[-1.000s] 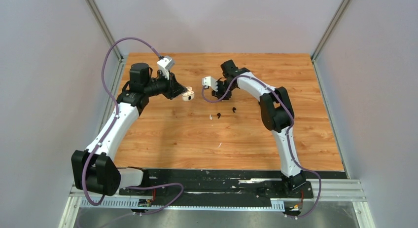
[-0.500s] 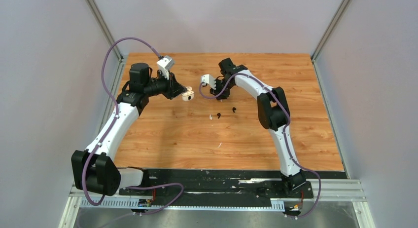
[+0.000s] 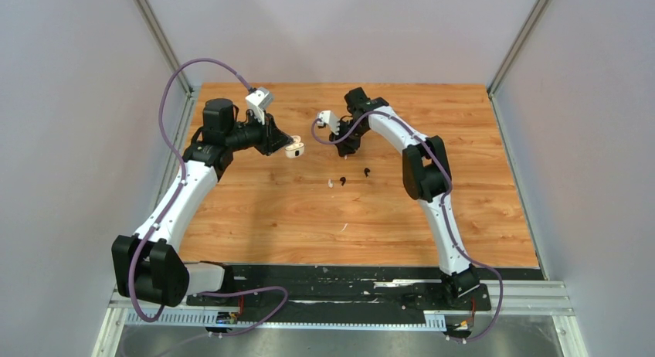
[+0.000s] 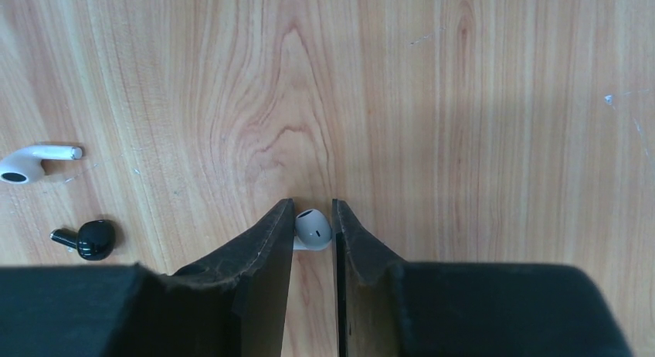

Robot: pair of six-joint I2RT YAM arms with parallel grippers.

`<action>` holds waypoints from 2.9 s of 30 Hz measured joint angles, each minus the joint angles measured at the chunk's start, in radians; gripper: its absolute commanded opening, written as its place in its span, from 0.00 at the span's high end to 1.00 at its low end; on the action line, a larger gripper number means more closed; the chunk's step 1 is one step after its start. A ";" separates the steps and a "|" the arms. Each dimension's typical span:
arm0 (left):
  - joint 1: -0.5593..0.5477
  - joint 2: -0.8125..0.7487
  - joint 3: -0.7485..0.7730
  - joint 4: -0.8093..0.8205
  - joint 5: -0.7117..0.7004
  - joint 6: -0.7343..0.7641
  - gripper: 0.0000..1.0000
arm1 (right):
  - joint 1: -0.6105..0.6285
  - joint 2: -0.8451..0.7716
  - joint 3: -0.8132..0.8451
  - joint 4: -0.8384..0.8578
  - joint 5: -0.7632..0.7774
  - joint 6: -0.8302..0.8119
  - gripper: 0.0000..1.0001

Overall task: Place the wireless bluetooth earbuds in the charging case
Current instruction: Pick up the earbud from the center of the board, then place the earbud in the charging case.

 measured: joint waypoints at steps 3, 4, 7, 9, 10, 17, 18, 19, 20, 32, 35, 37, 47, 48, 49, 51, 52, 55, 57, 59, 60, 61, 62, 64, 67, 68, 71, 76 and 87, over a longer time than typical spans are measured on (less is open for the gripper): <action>0.000 0.000 0.000 0.000 0.000 0.000 1.00 | -0.005 0.010 0.018 -0.011 -0.005 0.022 0.76; 0.000 0.000 0.000 0.000 0.000 0.000 1.00 | -0.006 0.015 0.025 -0.014 -0.006 0.030 0.76; 0.000 0.000 0.000 0.000 0.000 0.000 1.00 | -0.013 0.024 0.041 -0.025 -0.012 0.050 0.76; 0.000 0.000 0.000 0.000 0.000 0.000 1.00 | -0.017 0.029 0.050 -0.030 -0.018 0.061 0.76; 0.000 0.000 0.000 0.000 0.000 0.000 1.00 | -0.019 0.031 0.053 -0.031 -0.023 0.068 0.77; 0.000 0.000 0.000 0.000 0.007 -0.002 1.00 | -0.030 0.035 0.057 -0.032 -0.050 0.101 0.85; 0.000 0.000 0.000 0.000 0.007 -0.004 1.00 | -0.030 0.035 0.057 -0.032 -0.051 0.103 0.86; 0.000 0.000 0.000 0.000 0.007 -0.005 1.00 | -0.030 0.035 0.057 -0.031 -0.051 0.109 0.88; 0.000 0.000 0.000 0.000 0.007 -0.006 1.00 | -0.030 0.035 0.057 -0.030 -0.051 0.113 0.89; 0.000 0.003 0.000 0.008 0.007 -0.016 1.00 | -0.031 -0.001 0.005 0.006 -0.035 0.165 1.00; 0.000 0.007 -0.002 0.023 0.007 -0.020 1.00 | -0.032 -0.084 -0.119 0.045 -0.014 0.165 1.00; 0.000 0.008 -0.006 0.028 0.007 -0.024 1.00 | -0.032 -0.153 -0.195 0.076 -0.004 0.165 1.00; -0.003 0.040 -0.013 0.061 0.020 -0.053 1.00 | -0.028 -0.619 -0.410 0.365 -0.015 0.174 1.00; -0.006 0.045 -0.010 0.060 0.017 -0.055 1.00 | -0.024 -0.676 -0.437 0.415 -0.021 0.176 1.00; -0.011 0.050 -0.006 0.060 0.012 -0.057 1.00 | -0.020 -0.728 -0.463 0.465 -0.025 0.176 1.00; -0.026 0.063 0.011 0.058 -0.008 -0.060 1.00 | -0.001 -0.833 -0.526 0.585 -0.029 0.179 1.00; -0.035 0.066 0.021 0.058 -0.019 -0.061 1.00 | 0.011 -0.870 -0.552 0.635 -0.030 0.180 1.00; -0.077 0.077 0.072 0.051 -0.057 -0.061 1.00 | 0.064 -0.964 -0.650 0.815 -0.033 0.180 1.00; -0.097 0.077 0.104 0.054 -0.071 -0.060 1.00 | 0.097 -0.991 -0.698 0.903 -0.035 0.180 1.00; -0.112 0.077 0.124 0.071 -0.077 -0.060 1.00 | 0.127 -0.994 -0.728 0.966 -0.042 0.180 1.00; -0.117 0.076 0.126 0.085 -0.080 -0.060 1.00 | 0.137 -0.994 -0.742 0.987 -0.044 0.181 1.00; -0.119 0.074 0.126 0.100 -0.086 -0.060 1.00 | 0.142 -0.994 -0.757 1.003 -0.047 0.182 1.00; -0.121 0.073 0.123 0.116 -0.092 -0.060 1.00 | 0.145 -0.994 -0.769 1.013 -0.051 0.182 1.00; -0.122 0.068 0.116 0.141 -0.100 -0.060 1.00 | 0.148 -0.994 -0.784 1.027 -0.056 0.178 1.00; -0.122 0.063 0.110 0.169 -0.109 -0.061 1.00 | 0.155 -0.995 -0.805 1.050 -0.069 0.161 1.00; -0.123 0.060 0.108 0.180 -0.113 -0.062 1.00 | 0.158 -0.996 -0.810 1.052 -0.072 0.156 1.00; -0.127 0.057 0.107 0.208 -0.116 -0.065 1.00 | 0.167 -0.999 -0.827 1.058 -0.092 0.130 1.00; -0.132 0.056 0.107 0.243 -0.115 -0.077 1.00 | 0.179 -1.000 -0.836 1.056 -0.114 0.084 1.00; -0.132 0.056 0.107 0.272 -0.088 -0.097 1.00 | 0.187 -1.000 -0.837 1.055 -0.122 0.002 1.00</action>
